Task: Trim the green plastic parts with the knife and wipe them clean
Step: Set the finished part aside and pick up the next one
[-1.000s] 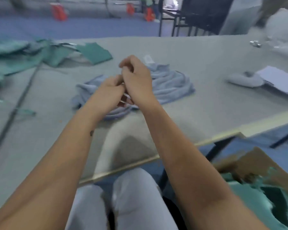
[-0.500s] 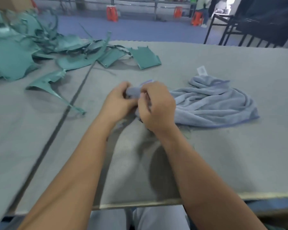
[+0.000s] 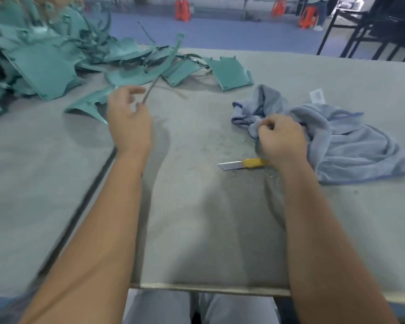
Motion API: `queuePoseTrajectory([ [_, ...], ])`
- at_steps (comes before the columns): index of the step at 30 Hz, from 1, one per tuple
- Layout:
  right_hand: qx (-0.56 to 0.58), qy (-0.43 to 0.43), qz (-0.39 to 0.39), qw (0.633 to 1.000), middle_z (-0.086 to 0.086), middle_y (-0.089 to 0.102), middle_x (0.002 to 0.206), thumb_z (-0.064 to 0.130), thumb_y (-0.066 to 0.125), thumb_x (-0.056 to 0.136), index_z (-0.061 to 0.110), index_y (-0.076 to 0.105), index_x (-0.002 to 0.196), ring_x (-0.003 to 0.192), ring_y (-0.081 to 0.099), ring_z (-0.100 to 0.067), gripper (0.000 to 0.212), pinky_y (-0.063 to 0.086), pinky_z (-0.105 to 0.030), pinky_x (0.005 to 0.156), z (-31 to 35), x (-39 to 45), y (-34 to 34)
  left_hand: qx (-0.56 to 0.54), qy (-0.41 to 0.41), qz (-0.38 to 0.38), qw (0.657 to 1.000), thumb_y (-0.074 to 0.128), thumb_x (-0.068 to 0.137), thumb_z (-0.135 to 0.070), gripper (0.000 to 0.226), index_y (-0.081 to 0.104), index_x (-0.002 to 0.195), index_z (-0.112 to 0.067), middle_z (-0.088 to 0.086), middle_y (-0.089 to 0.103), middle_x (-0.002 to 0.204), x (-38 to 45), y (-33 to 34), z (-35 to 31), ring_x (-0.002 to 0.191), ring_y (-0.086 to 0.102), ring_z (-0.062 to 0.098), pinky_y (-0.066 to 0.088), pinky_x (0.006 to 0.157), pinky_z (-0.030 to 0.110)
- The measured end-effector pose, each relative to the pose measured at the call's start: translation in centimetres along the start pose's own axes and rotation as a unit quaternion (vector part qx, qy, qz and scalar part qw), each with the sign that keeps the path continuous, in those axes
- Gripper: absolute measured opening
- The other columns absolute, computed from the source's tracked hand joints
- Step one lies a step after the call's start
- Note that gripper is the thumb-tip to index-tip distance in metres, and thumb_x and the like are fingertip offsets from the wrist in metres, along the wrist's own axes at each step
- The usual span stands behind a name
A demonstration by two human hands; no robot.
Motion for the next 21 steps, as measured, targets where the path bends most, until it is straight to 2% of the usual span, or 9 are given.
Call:
queuePoseTrajectory([
  [1,0.013,-0.025,0.072,0.997,0.005,0.063,0.086,0.019,0.054,0.084,0.022,0.07,0.094,0.083,0.056,-0.017,0.019,0.037,-0.027,0.068,0.9,-0.3,0.9,0.033,0.004,-0.042,0.999,0.044,0.074,-0.001,0.037,0.067,0.103,-0.008,0.011,0.06,0.113,-0.1,-1.4,1.2,0.106,0.056,0.02,0.036,0.095,0.014],
  [3,-0.082,-0.087,0.23,0.966,0.017,0.057,0.086,0.028,0.065,0.075,0.039,0.065,0.091,0.088,0.051,-0.011,0.019,0.038,-0.027,0.079,2.3,-1.6,2.8,0.086,-0.015,-0.122,0.989,0.046,0.072,-0.005,0.037,0.069,0.102,-0.009,0.015,0.055,0.12,0.0,-3.7,2.9,0.115,0.051,0.027,0.032,0.102,0.019],
  [5,-0.195,-0.113,0.303,0.926,0.014,0.049,0.094,0.039,0.069,0.073,0.046,0.055,0.093,0.099,0.04,-0.014,0.025,0.027,-0.032,0.086,2.0,-2.7,3.7,0.148,-0.067,-0.153,0.975,0.05,0.076,-0.015,0.038,0.064,0.112,-0.014,0.013,0.049,0.129,0.3,-4.7,4.1,0.12,0.045,0.032,0.028,0.104,0.026],
  [9,-0.23,-0.101,0.234,0.939,0.007,0.041,0.111,0.041,0.074,0.071,0.041,0.054,0.098,0.12,0.033,-0.021,0.034,0.02,-0.033,0.09,1.5,-2.3,2.4,0.284,-0.16,0.014,0.945,0.06,0.082,-0.035,0.06,0.043,0.136,-0.014,0.015,0.049,0.138,0.2,-2.2,6.6,0.128,0.04,0.035,0.029,0.106,0.039],
  [12,-0.245,-0.086,0.227,0.939,0.011,0.047,0.089,0.048,0.075,0.071,0.038,0.06,0.077,0.111,0.035,-0.023,0.019,0.019,-0.032,0.084,1.4,-2.2,2.0,0.305,-0.117,0.059,0.943,0.055,0.086,-0.017,0.047,0.045,0.132,-0.016,0.016,0.057,0.126,0.0,-1.3,6.4,0.12,0.048,0.036,0.038,0.101,0.043],
  [15,-0.244,-0.085,0.221,0.94,0.013,0.045,0.079,0.043,0.077,0.072,0.031,0.067,0.073,0.1,0.03,-0.019,0.016,0.016,-0.031,0.079,1.7,-2.3,1.9,0.193,-0.097,0.024,0.976,0.045,0.088,-0.002,0.044,0.05,0.129,-0.019,0.003,0.061,0.113,0.1,-1.5,5.3,0.103,0.059,0.025,0.049,0.085,0.039],
  [18,-0.265,-0.102,0.189,0.94,0.011,0.049,0.087,0.034,0.071,0.079,0.025,0.07,0.077,0.114,0.035,-0.023,0.009,0.02,-0.037,0.088,2.7,-2.2,2.0,-0.02,-0.124,-0.001,0.992,0.037,0.093,0.001,0.049,0.045,0.131,-0.027,-0.008,0.057,0.098,0.0,-0.8,4.6,0.069,0.063,0.009,0.056,0.068,0.034],
  [20,-0.24,-0.137,0.059,0.959,0.008,0.055,0.111,0.032,0.063,0.086,0.024,0.068,0.082,0.124,0.035,-0.022,0.01,0.016,-0.043,0.102,4.1,-2.1,0.7,-0.115,-0.113,0.022,0.987,0.036,0.096,0.0,0.055,0.036,0.141,-0.031,-0.004,0.056,0.096,-0.2,0.2,3.9,0.05,0.053,0.002,0.05,0.054,0.023],
  [21,-0.194,-0.164,-0.06,0.965,0.007,0.056,0.118,0.029,0.06,0.088,0.024,0.067,0.084,0.124,0.039,-0.019,0.01,0.012,-0.044,0.105,5.0,-2.5,-0.9,-0.144,-0.102,0.047,0.983,0.037,0.096,0.001,0.06,0.031,0.145,-0.033,-0.001,0.056,0.096,-0.4,0.8,3.5,0.047,0.049,0.002,0.047,0.051,0.019],
])
Point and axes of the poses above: each hand's wrist, its own x-axis towards the middle knuckle, its own y-axis out of the palm, z = x × y, the point moved 7 cm from there along x, towards the middle knuckle
